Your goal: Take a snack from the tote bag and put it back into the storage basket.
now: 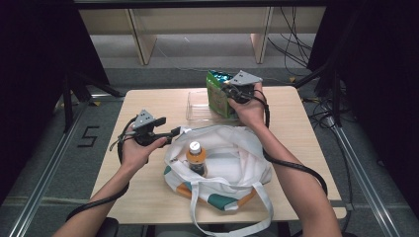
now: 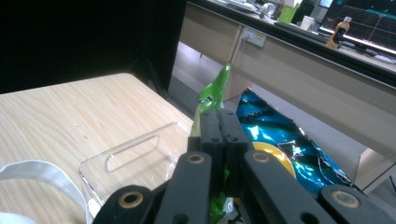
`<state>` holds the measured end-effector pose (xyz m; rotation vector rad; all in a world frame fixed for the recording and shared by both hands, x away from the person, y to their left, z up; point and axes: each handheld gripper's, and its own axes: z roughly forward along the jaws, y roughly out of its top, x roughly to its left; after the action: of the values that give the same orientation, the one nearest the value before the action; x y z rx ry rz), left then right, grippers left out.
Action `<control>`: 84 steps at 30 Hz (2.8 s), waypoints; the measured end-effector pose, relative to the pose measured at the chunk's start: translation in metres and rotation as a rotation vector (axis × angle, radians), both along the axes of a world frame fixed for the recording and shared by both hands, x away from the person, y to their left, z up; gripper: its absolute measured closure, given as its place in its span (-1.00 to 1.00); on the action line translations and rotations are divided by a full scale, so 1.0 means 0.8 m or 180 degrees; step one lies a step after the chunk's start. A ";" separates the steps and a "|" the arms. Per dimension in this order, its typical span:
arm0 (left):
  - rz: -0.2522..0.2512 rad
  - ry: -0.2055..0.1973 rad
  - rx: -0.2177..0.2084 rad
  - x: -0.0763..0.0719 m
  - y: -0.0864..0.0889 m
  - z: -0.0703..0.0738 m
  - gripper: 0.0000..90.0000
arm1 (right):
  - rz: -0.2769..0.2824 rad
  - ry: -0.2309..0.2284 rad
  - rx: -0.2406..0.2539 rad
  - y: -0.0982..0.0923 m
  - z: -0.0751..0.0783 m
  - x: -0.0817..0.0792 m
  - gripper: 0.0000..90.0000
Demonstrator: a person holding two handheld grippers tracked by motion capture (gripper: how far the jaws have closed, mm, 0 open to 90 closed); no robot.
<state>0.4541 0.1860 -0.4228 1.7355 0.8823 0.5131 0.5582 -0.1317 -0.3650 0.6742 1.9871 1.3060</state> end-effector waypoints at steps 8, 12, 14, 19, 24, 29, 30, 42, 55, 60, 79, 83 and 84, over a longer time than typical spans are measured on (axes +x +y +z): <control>0.0002 -0.0006 0.0005 0.000 0.000 0.000 -0.41 | -0.0094 0.0096 -0.0021 -0.005 -0.002 -0.006 1.00; -0.0006 -0.0006 0.0018 0.000 0.000 0.000 -0.41 | -0.0101 0.0096 -0.0082 -0.009 -0.002 -0.008 1.00; 0.0001 0.0007 0.0000 0.000 0.000 0.000 -0.41 | -0.0092 0.0153 -0.0082 -0.010 -0.002 -0.009 1.00; -0.0003 -0.0005 0.0015 -0.001 0.000 0.000 -0.41 | -0.0128 0.0158 -0.0100 -0.014 -0.004 -0.012 1.00; -0.0008 -0.0007 0.0014 0.000 -0.001 0.000 -0.41 | -0.0175 0.0225 -0.0066 -0.018 -0.010 -0.018 1.00; -0.0013 -0.0007 0.0008 0.000 -0.001 0.000 -0.41 | -0.0178 0.0301 -0.0089 -0.022 -0.010 -0.017 1.00; -0.0018 -0.0007 0.0000 0.000 -0.001 -0.001 -0.41 | -0.0204 0.0270 -0.0060 -0.022 -0.012 -0.017 1.00; -0.0014 -0.0006 0.0016 -0.001 -0.001 0.000 -0.41 | -0.0260 0.0388 -0.0012 -0.025 -0.018 -0.018 1.00; -0.0006 -0.0007 0.0026 -0.001 -0.002 0.000 -0.41 | -0.0338 0.0460 -0.0004 -0.028 -0.032 -0.018 1.00; -0.0002 -0.0006 0.0025 -0.001 -0.001 0.000 -0.41 | -0.0347 0.0482 -0.0076 -0.026 -0.037 -0.018 1.00; -0.0008 -0.0002 0.0029 -0.001 -0.003 0.000 -0.41 | -0.0398 0.0598 -0.0180 -0.025 -0.045 -0.013 1.00; -0.0009 -0.0003 0.0029 -0.001 -0.003 0.000 -0.41 | -0.0406 0.0618 -0.0216 -0.024 -0.048 -0.012 1.00; -0.0009 -0.0003 0.0029 -0.001 -0.003 0.000 -0.41 | -0.0419 0.0675 -0.0209 -0.024 -0.049 -0.013 1.00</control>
<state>0.4531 0.1836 -0.4229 1.7442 0.8779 0.5167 0.5475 -0.1506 -0.4038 0.9280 2.1031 1.1255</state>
